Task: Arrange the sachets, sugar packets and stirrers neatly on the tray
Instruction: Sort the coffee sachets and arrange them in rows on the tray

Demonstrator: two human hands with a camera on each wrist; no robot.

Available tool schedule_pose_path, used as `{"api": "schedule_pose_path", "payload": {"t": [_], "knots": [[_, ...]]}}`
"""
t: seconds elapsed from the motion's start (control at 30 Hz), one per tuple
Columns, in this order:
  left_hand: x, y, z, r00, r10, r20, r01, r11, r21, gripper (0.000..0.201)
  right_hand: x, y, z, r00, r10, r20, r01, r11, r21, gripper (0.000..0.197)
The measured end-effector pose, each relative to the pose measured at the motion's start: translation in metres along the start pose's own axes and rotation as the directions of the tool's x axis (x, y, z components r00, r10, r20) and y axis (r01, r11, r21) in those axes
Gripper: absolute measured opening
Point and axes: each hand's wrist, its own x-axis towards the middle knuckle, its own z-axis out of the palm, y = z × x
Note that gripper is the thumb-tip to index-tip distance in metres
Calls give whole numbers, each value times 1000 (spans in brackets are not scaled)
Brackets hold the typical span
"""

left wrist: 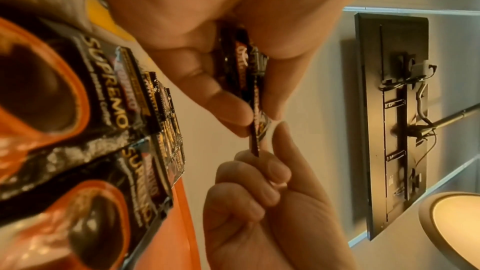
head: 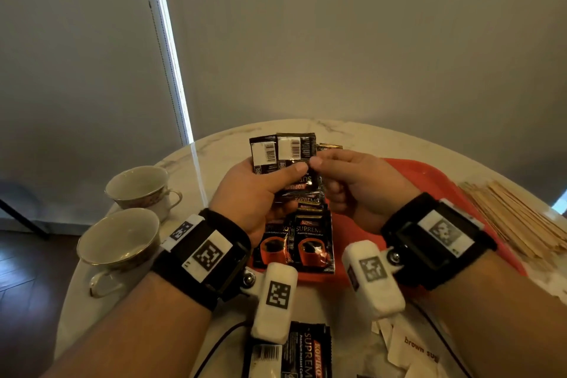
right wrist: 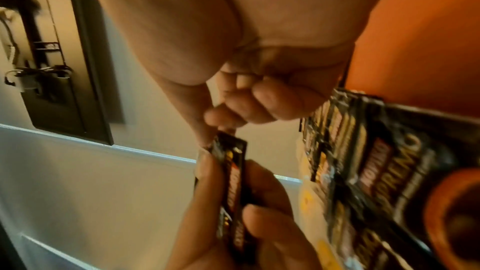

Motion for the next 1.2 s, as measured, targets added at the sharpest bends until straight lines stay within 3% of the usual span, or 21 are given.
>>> {"api": "schedule_pose_path", "payload": {"t": [0.1,0.23,0.33,0.47,0.57,0.7,0.8,0.9,1.0,1.2], "knots": [[-1,-2,1,1000,0,-8,0,1000,30,34,0,5,2,1000,-20,-6,21,996,89,1],[4,2,0,993,-71,-91,58,989,-138,39,3,1,0,993,-104,-52,114,965,234,15],[6,2,-2,995,-67,-70,52,978,-201,38,5,2,1,985,-165,-58,173,966,190,23],[6,-4,-3,999,-15,-42,9,992,-129,18,9,12,4,972,-234,-24,234,972,2,21],[8,-7,-4,998,25,-62,-29,997,-77,22,12,16,5,957,-289,-5,288,957,-40,39],[8,-8,-5,998,63,-27,-63,998,-25,26,12,14,4,964,-263,30,257,956,145,64],[6,-10,-5,997,77,27,-78,996,44,38,13,11,2,977,-214,-8,211,955,210,48],[5,-9,-2,997,60,45,-61,998,26,32,14,11,0,983,-178,-51,185,964,189,24],[6,-6,-2,999,35,-15,-36,999,-38,21,13,10,-4,987,-152,-47,159,970,182,21],[11,-5,-6,998,41,-47,-43,998,-35,28,13,6,-4,990,-95,-109,117,967,225,10]]}}
